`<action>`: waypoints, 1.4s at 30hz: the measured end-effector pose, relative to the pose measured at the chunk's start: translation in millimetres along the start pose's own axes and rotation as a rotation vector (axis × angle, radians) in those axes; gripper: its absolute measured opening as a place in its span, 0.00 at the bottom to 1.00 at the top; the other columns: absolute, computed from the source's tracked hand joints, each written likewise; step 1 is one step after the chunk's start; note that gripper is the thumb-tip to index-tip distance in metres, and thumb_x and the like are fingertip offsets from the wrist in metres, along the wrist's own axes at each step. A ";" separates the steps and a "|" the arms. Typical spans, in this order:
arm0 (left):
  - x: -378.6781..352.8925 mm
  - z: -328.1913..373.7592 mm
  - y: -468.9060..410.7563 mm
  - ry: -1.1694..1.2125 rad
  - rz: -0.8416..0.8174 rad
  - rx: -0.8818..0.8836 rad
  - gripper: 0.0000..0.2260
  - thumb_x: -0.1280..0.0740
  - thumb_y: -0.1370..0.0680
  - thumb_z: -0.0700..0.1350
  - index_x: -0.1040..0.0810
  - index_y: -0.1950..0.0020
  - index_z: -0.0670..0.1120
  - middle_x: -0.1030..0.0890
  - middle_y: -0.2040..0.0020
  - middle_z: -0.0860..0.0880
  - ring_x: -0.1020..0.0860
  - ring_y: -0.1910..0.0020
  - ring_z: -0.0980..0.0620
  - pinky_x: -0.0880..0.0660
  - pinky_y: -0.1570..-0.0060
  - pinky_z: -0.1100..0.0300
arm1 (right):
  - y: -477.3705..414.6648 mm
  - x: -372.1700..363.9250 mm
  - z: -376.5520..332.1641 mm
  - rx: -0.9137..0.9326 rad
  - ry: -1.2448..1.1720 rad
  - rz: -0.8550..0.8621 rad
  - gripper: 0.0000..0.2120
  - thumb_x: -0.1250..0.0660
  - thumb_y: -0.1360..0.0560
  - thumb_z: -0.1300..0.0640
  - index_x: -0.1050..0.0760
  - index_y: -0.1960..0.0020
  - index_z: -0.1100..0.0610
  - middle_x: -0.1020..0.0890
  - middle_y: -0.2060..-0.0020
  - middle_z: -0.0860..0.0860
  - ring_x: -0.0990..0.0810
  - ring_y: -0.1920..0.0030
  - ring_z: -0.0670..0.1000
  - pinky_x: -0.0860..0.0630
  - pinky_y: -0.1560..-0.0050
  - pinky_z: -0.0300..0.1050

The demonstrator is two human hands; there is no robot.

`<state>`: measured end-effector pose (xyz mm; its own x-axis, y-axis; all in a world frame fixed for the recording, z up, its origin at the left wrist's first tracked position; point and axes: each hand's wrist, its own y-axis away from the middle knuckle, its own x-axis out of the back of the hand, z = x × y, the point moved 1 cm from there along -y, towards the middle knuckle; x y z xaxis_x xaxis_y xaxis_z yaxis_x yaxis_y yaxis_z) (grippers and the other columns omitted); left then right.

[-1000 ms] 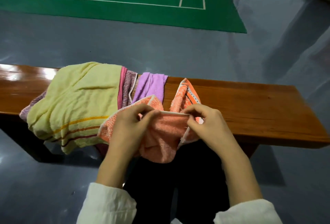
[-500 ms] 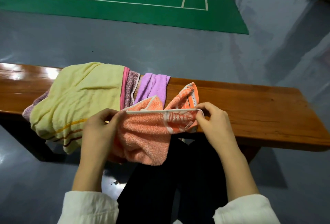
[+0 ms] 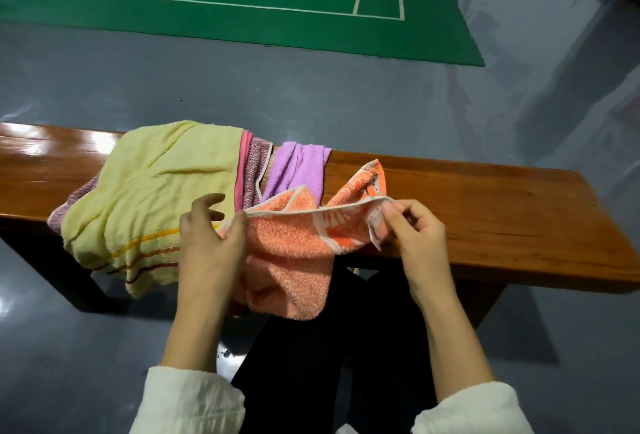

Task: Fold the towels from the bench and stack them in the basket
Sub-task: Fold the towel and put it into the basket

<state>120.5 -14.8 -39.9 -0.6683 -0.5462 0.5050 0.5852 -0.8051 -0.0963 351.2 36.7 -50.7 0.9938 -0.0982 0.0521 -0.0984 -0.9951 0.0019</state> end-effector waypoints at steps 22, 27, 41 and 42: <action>-42.4 54.0 42.8 0.016 -0.221 -0.464 0.04 0.27 0.30 0.45 0.21 0.61 0.52 0.21 0.62 0.56 0.25 0.60 0.58 0.30 0.58 0.63 | 43.1 -20.0 -20.4 -0.027 -0.256 -0.147 0.10 0.40 0.21 0.63 0.19 0.53 0.60 0.17 0.56 0.59 0.20 0.54 0.53 0.22 0.52 0.46; -37.5 60.1 47.1 0.027 -0.101 -0.474 0.08 0.30 0.31 0.54 0.21 0.61 0.51 0.22 0.62 0.61 0.29 0.54 0.55 0.29 0.51 0.53 | 45.2 -17.5 -24.4 -0.036 -0.370 -0.224 0.11 0.41 0.21 0.62 0.20 0.51 0.64 0.17 0.59 0.53 0.19 0.58 0.46 0.23 0.65 0.35; -52.9 67.3 34.1 0.068 -0.196 -0.465 0.11 0.31 0.27 0.55 0.30 0.61 0.50 0.26 0.68 0.53 0.30 0.68 0.57 0.31 0.66 0.57 | 26.6 -19.2 -27.6 0.105 -0.183 -0.115 0.07 0.37 0.22 0.65 0.24 0.55 0.55 0.19 0.65 0.45 0.22 0.62 0.40 0.26 0.61 0.32; -53.7 71.1 32.3 0.080 -0.187 -0.459 0.12 0.32 0.28 0.56 0.31 0.61 0.51 0.26 0.68 0.53 0.30 0.68 0.57 0.31 0.67 0.57 | 25.0 -18.3 -30.5 0.106 -0.182 -0.116 0.07 0.38 0.22 0.64 0.24 0.55 0.56 0.19 0.65 0.45 0.22 0.62 0.40 0.26 0.61 0.32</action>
<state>207.9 5.0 -9.1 -0.7862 -0.3843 0.4840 0.2018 -0.8998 -0.3868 329.0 13.8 -21.2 0.9920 0.0265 -0.1235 0.0131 -0.9940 -0.1081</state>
